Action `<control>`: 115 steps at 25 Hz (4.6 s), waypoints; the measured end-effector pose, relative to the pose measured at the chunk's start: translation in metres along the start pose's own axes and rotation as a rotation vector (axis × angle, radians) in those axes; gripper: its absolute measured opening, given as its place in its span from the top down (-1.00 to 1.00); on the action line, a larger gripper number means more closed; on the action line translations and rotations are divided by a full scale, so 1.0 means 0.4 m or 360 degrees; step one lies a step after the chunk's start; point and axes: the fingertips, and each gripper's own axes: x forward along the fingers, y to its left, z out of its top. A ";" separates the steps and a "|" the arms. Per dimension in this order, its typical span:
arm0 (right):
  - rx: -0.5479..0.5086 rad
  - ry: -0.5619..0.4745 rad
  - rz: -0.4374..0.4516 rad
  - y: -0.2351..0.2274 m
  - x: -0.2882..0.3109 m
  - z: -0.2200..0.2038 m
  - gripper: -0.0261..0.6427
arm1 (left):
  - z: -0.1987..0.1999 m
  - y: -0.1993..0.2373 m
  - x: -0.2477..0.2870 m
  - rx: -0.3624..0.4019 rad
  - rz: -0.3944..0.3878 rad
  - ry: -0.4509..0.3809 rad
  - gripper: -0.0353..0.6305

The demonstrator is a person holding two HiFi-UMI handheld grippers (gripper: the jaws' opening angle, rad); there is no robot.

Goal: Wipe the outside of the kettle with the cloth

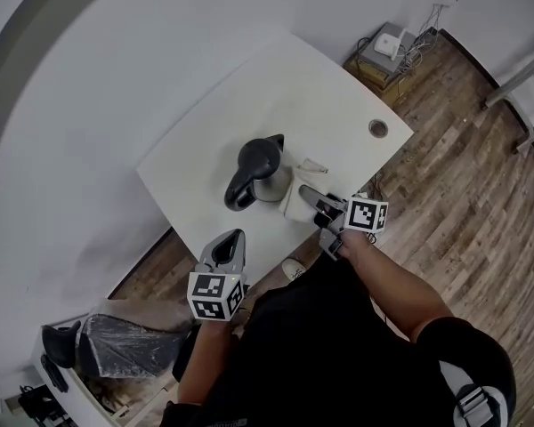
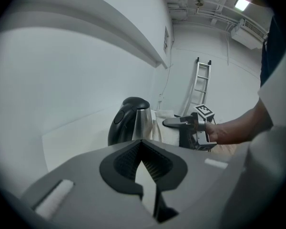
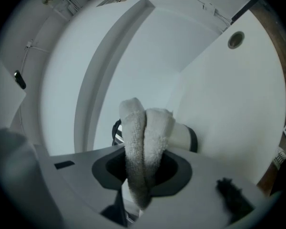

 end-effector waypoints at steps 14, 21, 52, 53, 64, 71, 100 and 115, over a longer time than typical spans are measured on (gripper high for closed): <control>0.0094 0.0221 -0.0501 -0.247 -0.026 -0.025 0.63 | -0.002 -0.048 0.068 0.0023 -0.0020 0.0076 0.87; 0.0166 0.0359 -0.0520 -0.294 0.011 0.039 0.63 | 0.042 -0.047 0.104 -0.0010 0.0072 0.0041 0.87; -0.0286 0.1312 0.0385 0.034 0.152 0.283 0.63 | 0.127 0.007 0.140 -0.0492 0.0819 -0.0137 0.87; -0.0324 0.1362 0.0348 -0.009 0.168 0.291 0.63 | 0.119 0.001 0.140 -0.0513 0.0830 -0.0132 0.87; -0.0569 0.1900 -0.0033 -0.311 0.296 0.159 0.63 | 0.115 -0.007 0.137 -0.0447 0.0749 -0.0117 0.87; -0.0561 0.1852 0.0130 -0.149 0.309 0.199 0.63 | 0.065 0.030 0.141 -0.0369 0.0592 -0.0051 0.87; -0.1104 0.2780 -0.0057 -0.286 0.509 0.073 0.63 | 0.011 0.085 0.135 -0.0387 0.0464 -0.0122 0.87; -0.1416 0.2790 0.0331 -0.041 0.472 0.079 0.63 | 0.003 0.085 0.138 -0.0403 0.0399 -0.0135 0.87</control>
